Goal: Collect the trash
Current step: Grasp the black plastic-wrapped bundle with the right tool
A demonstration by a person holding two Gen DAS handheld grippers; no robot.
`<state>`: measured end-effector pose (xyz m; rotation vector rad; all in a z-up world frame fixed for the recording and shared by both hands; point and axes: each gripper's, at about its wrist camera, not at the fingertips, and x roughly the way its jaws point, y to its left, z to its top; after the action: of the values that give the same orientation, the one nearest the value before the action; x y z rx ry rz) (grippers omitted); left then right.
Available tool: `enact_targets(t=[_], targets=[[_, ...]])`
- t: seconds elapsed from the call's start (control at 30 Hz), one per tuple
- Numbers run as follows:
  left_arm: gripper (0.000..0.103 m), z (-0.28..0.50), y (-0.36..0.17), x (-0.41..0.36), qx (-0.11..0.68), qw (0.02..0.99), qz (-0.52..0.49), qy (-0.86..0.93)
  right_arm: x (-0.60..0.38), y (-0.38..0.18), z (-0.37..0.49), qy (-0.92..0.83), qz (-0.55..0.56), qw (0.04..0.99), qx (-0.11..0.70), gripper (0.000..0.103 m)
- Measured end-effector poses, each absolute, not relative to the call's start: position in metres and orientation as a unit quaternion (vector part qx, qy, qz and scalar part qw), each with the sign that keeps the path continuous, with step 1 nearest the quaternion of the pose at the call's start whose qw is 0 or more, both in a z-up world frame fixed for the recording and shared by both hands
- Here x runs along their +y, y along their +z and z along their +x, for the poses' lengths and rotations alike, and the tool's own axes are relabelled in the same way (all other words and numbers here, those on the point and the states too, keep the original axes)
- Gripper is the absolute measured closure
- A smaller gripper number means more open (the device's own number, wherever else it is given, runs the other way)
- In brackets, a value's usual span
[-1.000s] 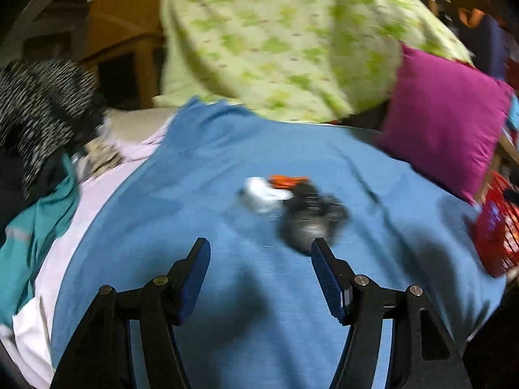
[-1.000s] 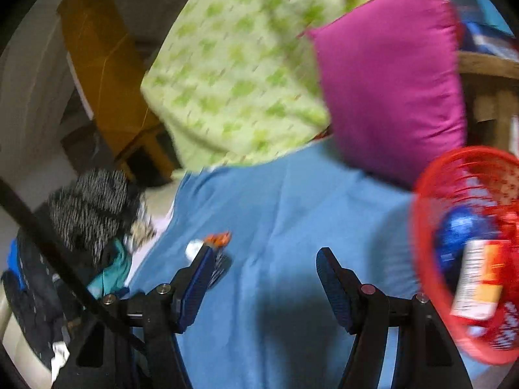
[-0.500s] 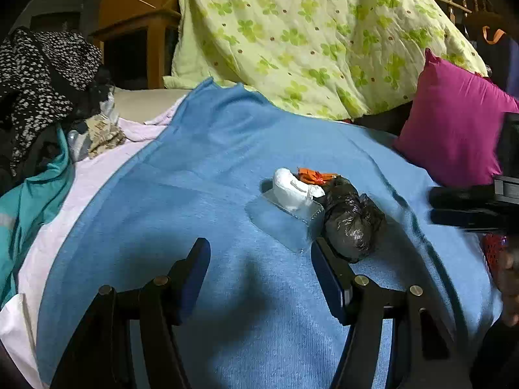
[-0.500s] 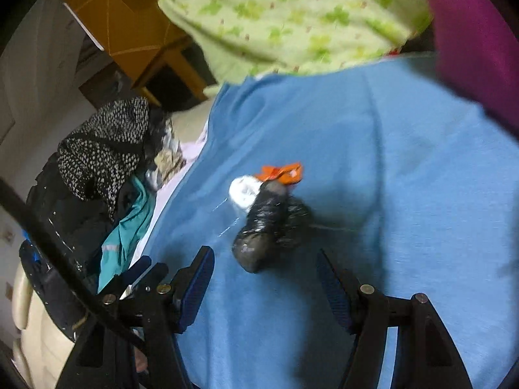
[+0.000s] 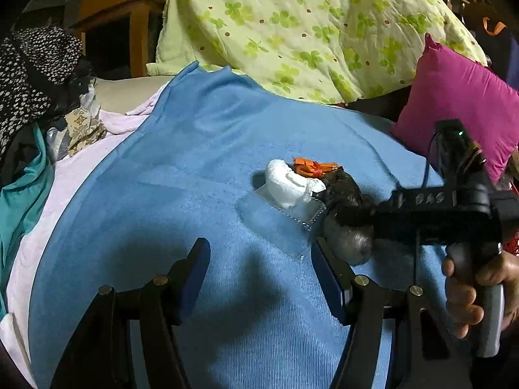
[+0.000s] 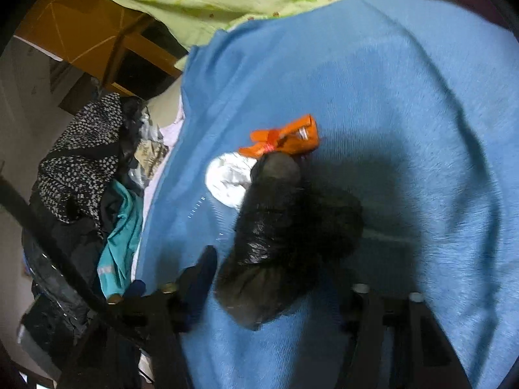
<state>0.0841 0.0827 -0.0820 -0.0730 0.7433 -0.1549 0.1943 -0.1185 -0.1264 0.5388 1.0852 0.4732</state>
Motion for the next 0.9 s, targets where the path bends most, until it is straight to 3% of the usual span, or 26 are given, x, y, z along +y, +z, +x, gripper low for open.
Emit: enact_targets(t=[0.17,0.4,0.9], targets=[[0.033,0.092,-0.083,0.077,0.361,0.927,-0.029,-0.093,-0.122,-0.130,0.194,0.224,0.259,0.791,0.507,0.070],[0.023,0.104,-0.082,0.071,0.352,0.929,-0.029,-0.109,-0.170,-0.104,0.178,0.183,0.268,0.813,0.484,0.070],[0.022,0.141,-0.097,0.048,0.364,0.924,0.026,-0.112,-0.226,-0.094,0.154,0.152,0.269,0.813,0.493,0.070]])
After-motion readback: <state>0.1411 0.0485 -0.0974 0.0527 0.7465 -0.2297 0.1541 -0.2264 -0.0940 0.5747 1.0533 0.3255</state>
